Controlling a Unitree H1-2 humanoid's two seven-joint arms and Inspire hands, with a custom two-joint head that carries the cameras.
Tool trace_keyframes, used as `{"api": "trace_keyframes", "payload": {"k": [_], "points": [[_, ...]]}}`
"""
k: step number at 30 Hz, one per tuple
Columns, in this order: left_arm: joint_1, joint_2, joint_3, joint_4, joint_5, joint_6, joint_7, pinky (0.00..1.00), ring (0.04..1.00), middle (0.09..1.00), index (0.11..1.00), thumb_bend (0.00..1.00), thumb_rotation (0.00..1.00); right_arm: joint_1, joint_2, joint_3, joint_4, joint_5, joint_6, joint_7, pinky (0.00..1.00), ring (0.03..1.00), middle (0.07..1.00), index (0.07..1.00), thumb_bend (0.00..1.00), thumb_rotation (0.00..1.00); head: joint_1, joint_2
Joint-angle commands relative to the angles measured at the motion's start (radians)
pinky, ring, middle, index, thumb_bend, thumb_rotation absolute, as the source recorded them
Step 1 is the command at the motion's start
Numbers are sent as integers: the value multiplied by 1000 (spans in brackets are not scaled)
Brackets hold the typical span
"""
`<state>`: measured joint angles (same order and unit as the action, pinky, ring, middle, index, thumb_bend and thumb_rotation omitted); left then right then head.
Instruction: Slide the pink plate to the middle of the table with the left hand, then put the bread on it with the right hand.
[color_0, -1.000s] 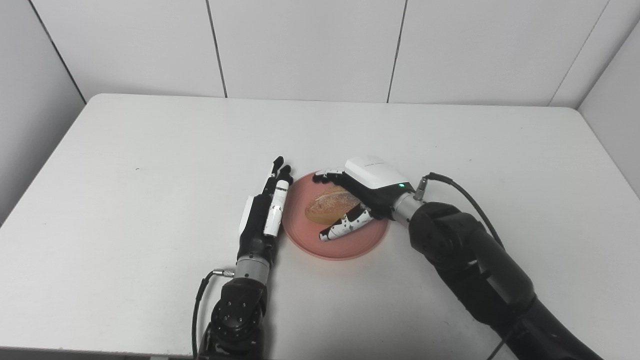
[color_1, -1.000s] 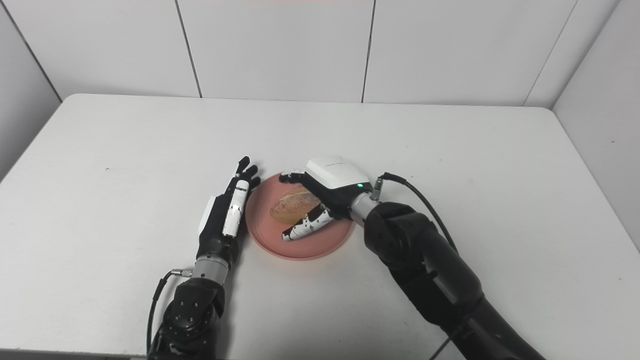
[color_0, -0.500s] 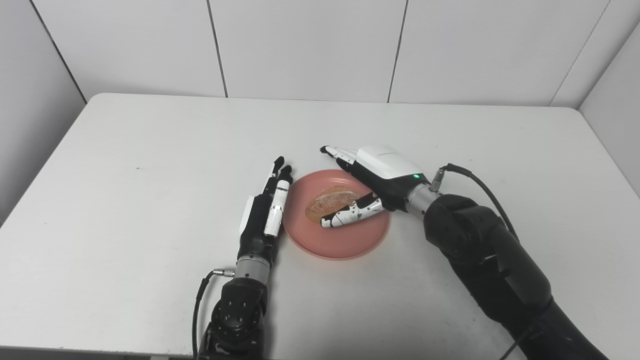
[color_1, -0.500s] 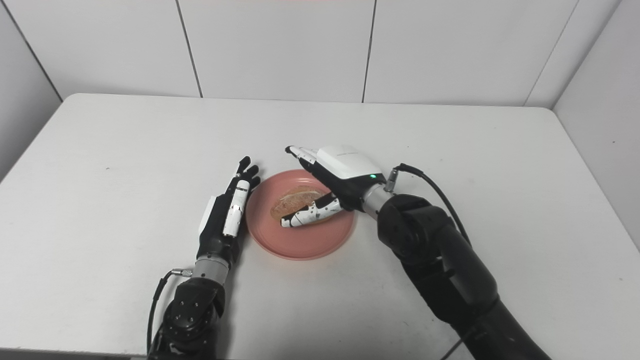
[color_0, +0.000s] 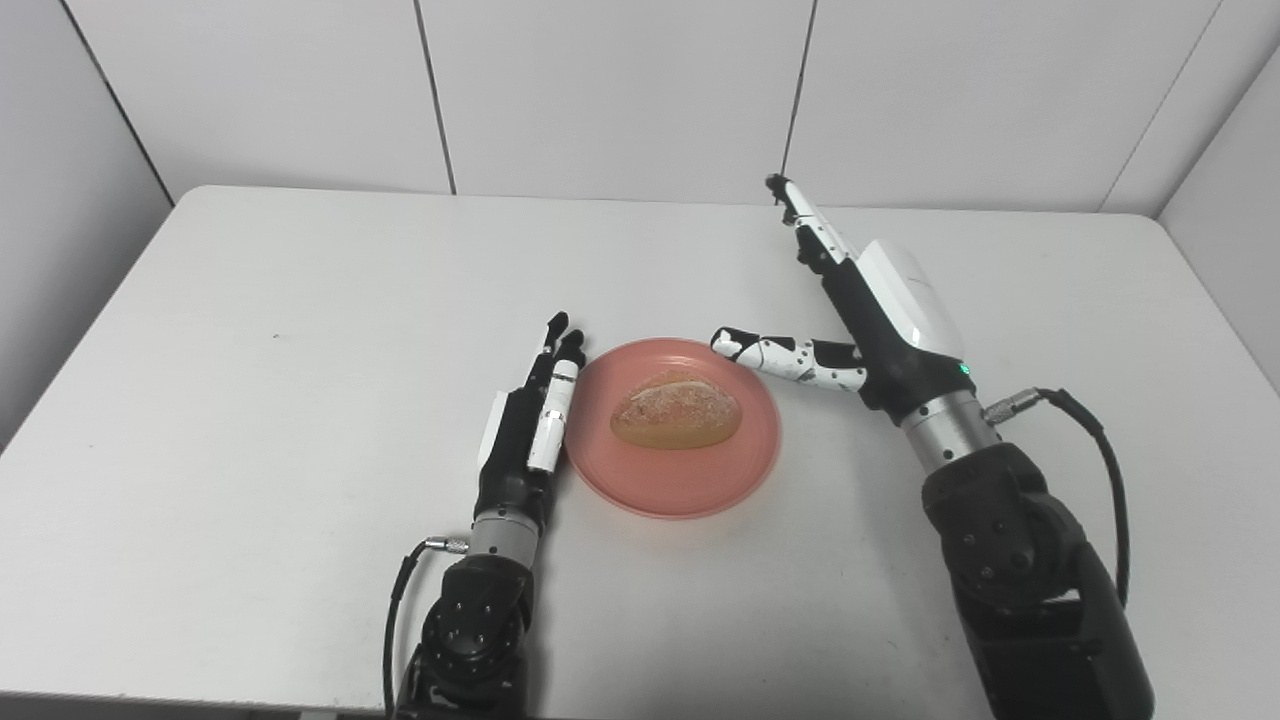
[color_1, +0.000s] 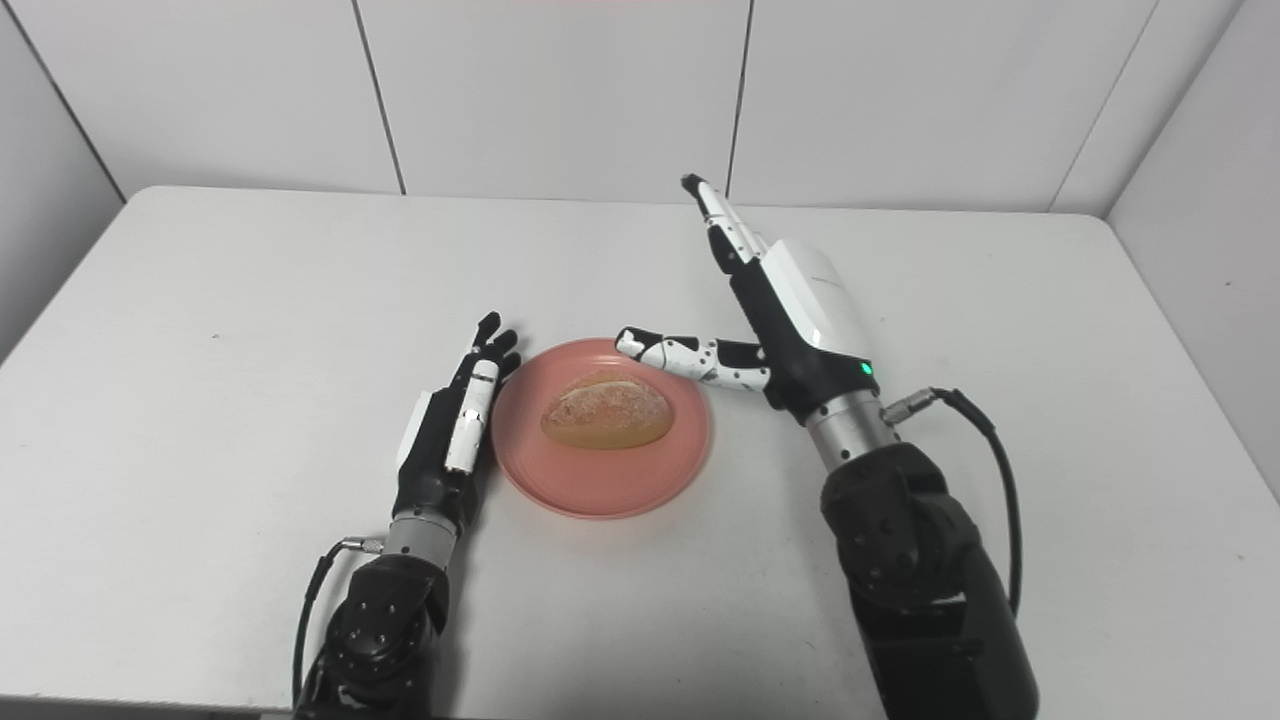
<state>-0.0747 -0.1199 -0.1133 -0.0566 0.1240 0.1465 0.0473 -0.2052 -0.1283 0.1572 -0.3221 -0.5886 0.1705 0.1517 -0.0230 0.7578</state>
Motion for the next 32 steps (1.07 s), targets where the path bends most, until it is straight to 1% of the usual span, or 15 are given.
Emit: {"api": "trace_keyframes", "payload": {"k": [1, 2, 3, 4, 7, 8, 10, 11, 15, 17, 20, 23, 25, 30, 32], "points": [[-12, -13, -5, -26, 8, -34, 12, 950, 954, 955, 954, 395, 1000, 18, 22, -34, -24, 45, -16, -52, 855, 934, 966, 975, 740, 997, -6, -1], [-10, -12, -6, -27, 10, -37, 13, 950, 954, 955, 954, 395, 1000, 50, 42, -54, -14, 84, -30, -74, 855, 934, 966, 975, 740, 997, -7, -1], [-9, -12, -6, -28, 12, -39, 14, 947, 954, 955, 954, 392, 1000, 70, 55, -67, -7, 110, -41, -88, 874, 942, 966, 967, 706, 999, -8, -2], [-8, -9, -8, -26, 22, -45, 16, 946, 953, 954, 953, 391, 1000, 95, 78, -84, 9, 154, -64, -111, 880, 944, 966, 964, 695, 1000, -8, -2], [-2, -5, -13, -28, 48, -50, 26, 934, 951, 951, 951, 396, 1000, 150, 131, -108, 84, 247, -177, -184, 895, 950, 971, 965, 634, 1000, -4, -2], [1, -7, -14, -31, 52, -50, 29, 930, 950, 951, 950, 391, 1000, 162, 145, -110, 104, 270, -204, -200, 911, 956, 976, 966, 648, 1000, -1, -2], [10, -10, -17, -34, 57, -56, 34, 923, 946, 949, 949, 382, 1000, 182, 168, -111, 128, 301, -231, -220, 930, 961, 980, 967, 676, 1000, 1, -4], [17, -11, -18, -37, 55, -60, 34, 923, 947, 950, 951, 376, 1000, 192, 177, -107, 134, 320, -238, -220, 948, 966, 979, 970, 665, 1000, 2, -5], [44, -5, -34, -41, 85, -114, 45, 905, 939, 949, 948, 370, 1000, 221, 194, -90, 124, 379, -222, -196, 949, 962, 971, 965, 630, 1000, 1, -4], [56, -5, -37, -50, 95, -123, 48, 896, 935, 949, 948, 375, 1000, 225, 196, -82, 119, 394, -211, -191, 947, 957, 968, 957, 607, 1000, 1, -1], [67, -5, -35, -63, 101, -117, 46, 908, 941, 954, 954, 391, 1000, 228, 194, -75, 122, 405, -211, -188, 965, 965, 981, 962, 588, 1000, 5, 2], [67, -3, -31, -74, 99, -87, 34, 921, 948, 960, 962, 389, 1000, 229, 197, -77, 127, 433, -189, -179, 972, 973, 986, 968, 589, 1000, 19, 3], [57, 1, -25, -68, 95, -79, 30, 921, 949, 959, 961, 376, 1000, 228, 198, -75, 131, 450, -178, -173, 979, 980, 991, 975, 547, 1000, 21, 3], [42, 13, -7, -57, 72, -51, 12, 934, 960, 969, 972, 390, 1000, 224, 205, -69, 137, 464, -160, -178, 980, 979, 991, 975, 469, 1000, 28, 3], [39, 14, 1, -59, 59, -38, 6, 944, 963, 971, 972, 393, 1000, 223, 211, -69, 132, 472, -144, -180, 984, 978, 987, 970, 413, 1000, 31, 4]]}}
